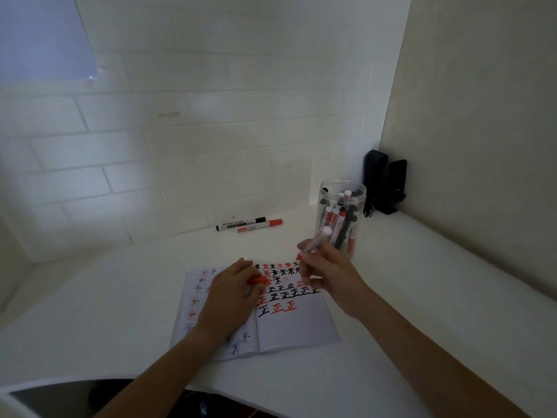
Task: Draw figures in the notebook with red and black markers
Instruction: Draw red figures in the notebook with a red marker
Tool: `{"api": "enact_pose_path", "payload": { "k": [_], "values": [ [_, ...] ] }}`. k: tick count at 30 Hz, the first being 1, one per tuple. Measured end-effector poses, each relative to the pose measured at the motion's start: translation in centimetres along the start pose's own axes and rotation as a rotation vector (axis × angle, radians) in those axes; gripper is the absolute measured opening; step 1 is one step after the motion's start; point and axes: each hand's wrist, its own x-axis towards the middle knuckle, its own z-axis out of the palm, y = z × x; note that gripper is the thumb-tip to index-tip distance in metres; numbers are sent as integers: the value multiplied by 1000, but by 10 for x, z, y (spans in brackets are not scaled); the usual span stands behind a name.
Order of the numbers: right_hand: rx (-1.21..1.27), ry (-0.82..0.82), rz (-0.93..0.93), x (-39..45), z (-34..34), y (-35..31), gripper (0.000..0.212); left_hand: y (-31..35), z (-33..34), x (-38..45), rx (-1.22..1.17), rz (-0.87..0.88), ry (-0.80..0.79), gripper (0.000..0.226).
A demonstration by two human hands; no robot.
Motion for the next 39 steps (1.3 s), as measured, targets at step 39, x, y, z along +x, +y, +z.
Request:
{"api": "enact_pose_path", "payload": {
  "k": [39],
  "values": [
    [-576,271,14,-31,7,31,23,3,-1,-3,173,-106,-288,62]
  ]
}}
